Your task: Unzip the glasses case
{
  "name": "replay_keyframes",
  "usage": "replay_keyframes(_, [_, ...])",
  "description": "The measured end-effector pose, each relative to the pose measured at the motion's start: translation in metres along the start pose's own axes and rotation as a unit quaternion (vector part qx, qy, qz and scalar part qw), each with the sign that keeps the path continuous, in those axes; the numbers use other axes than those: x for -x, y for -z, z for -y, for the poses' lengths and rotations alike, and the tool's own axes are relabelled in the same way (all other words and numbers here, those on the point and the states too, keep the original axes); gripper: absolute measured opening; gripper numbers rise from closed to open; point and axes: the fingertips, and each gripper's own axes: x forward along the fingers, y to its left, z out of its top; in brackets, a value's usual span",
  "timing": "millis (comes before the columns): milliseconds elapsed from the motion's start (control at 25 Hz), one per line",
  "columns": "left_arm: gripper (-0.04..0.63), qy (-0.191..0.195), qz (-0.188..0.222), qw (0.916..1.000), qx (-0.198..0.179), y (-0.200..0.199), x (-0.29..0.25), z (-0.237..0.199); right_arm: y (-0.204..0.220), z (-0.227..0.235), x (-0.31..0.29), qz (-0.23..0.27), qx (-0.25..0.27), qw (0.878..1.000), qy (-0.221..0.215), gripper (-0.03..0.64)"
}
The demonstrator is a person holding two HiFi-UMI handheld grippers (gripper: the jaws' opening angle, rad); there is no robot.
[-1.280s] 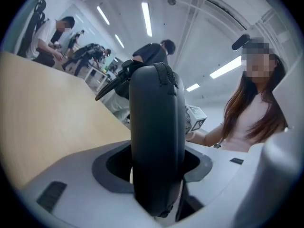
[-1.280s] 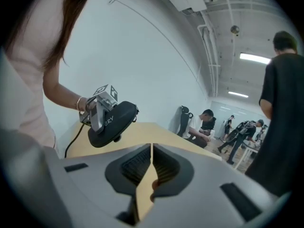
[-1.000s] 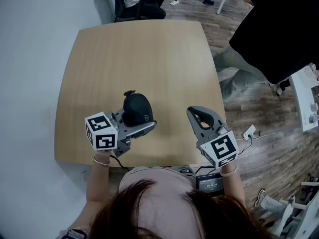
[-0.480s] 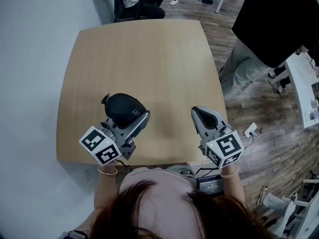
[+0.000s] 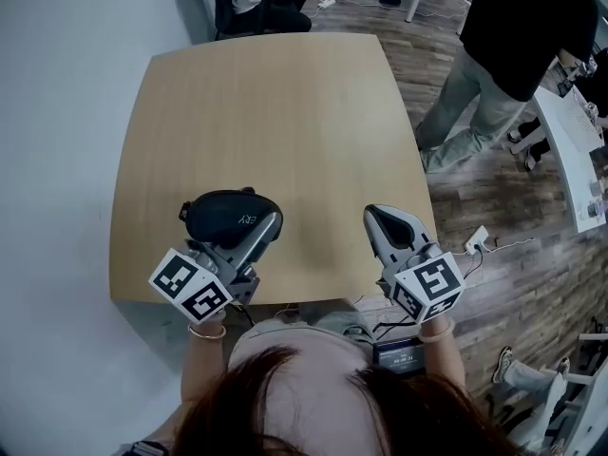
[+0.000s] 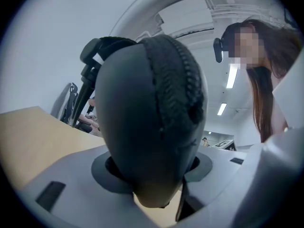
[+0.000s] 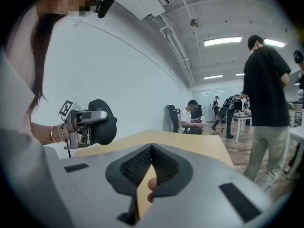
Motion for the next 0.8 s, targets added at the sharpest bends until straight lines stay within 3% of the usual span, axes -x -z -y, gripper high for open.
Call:
replay_keyframes(440, [0.235,0.023,-0.006,0.9997,-0.004,-0.001,0.044,0.034,-0.001,-0.044,0.025,0.003,0.004,1.0,0.009,0.015])
replay_keyframes(800, [0.235,0.033,-0.002,0.9994,-0.008,-0.006,0.053,0.043,-0.003,-0.054,0.033,0.005,0.006,1.0,0.028,0.015])
